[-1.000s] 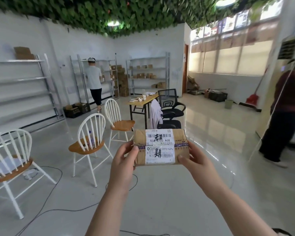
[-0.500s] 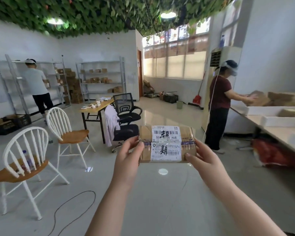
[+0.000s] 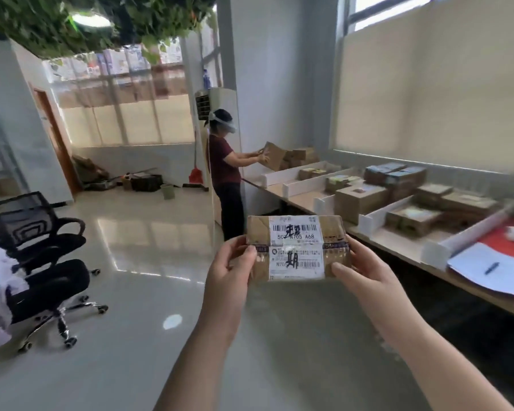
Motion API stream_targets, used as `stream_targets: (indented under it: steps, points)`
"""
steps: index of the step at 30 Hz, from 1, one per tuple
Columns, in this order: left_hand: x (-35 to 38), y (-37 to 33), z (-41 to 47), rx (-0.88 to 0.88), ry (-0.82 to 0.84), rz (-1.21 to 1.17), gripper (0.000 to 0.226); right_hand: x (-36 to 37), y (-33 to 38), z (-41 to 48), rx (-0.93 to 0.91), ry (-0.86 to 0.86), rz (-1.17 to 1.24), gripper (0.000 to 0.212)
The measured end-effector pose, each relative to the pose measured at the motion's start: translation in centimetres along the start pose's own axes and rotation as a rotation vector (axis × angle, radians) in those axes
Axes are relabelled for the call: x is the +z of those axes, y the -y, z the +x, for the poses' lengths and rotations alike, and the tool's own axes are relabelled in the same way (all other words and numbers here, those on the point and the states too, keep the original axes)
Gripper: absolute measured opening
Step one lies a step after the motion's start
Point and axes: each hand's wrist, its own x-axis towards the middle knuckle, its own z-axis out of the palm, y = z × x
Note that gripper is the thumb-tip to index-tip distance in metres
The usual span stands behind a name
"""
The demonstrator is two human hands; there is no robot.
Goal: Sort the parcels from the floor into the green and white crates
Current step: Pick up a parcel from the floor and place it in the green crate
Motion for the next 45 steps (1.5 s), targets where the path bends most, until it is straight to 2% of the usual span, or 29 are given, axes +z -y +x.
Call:
stream_targets:
  steps: [6, 13, 24, 29, 36, 45]
  points:
    - [9.3, 1.5, 0.5, -0.039, 0.217, -0.052, 0.014, -8.0, 0.1, -2.5, -0.009, -0.204, -0.100, 0.046]
    - [21.3, 2.7, -3.2, -0.099, 0.501, -0.122, 0.015, -18.6, 0.6, -8.0, 0.022, -0.459, -0.201, 0.043]
    - [42.8, 0.8, -16.9, -0.185, 0.894, -0.289, 0.014, -38.0, 3.7, -20.0, 0.157, -0.825, -0.409, 0.041]
    - [51.7, 0.9, -23.6, -0.218, 1.044, -0.298, 0.014, -46.2, 4.4, -25.8, 0.161, -0.941, -0.470, 0.032]
    - [61.4, 1.7, -31.2, -0.241, 1.229, -0.252, 0.015, -54.8, 3.5, -32.4, 0.180, -1.130, -0.417, 0.034]
    - [73.6, 4.0, -36.9, -0.310, 1.437, -0.211, 0.015, -65.2, 0.8, -36.3, 0.266, -1.335, -0.379, 0.036]
